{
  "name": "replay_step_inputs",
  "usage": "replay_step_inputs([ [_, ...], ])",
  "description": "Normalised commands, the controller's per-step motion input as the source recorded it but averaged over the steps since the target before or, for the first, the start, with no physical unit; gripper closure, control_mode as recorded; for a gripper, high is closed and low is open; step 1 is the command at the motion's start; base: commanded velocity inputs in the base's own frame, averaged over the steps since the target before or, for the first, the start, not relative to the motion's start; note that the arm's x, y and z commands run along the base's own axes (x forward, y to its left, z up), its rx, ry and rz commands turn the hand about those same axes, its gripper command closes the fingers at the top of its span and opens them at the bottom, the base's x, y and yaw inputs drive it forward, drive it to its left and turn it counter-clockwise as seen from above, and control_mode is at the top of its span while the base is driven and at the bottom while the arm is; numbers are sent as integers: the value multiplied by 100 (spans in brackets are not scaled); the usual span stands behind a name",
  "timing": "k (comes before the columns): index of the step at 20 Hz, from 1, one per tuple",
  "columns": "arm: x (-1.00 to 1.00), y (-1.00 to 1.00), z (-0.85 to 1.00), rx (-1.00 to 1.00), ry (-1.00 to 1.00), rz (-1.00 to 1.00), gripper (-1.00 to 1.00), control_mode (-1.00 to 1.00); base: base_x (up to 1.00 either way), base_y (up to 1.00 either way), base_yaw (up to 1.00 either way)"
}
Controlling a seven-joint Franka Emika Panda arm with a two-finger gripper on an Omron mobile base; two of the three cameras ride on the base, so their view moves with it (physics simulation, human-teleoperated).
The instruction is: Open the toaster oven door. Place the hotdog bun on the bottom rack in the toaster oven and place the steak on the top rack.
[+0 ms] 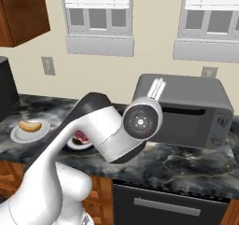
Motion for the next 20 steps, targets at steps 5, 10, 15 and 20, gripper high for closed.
replay_step_inputs([
  [5, 3, 0, -22, 1, 0, 9, -100, -100, 0, 0, 0],
  [10, 8, 1, -34, 0, -3, 11, -100, -100, 0, 0, 0],
  [15, 38, 7, -7, 0, -4, 7, -100, -100, 0, 0, 0],
  [20, 39, 1, -40, 1, -5, 6, -100, -100, 0, 0, 0],
])
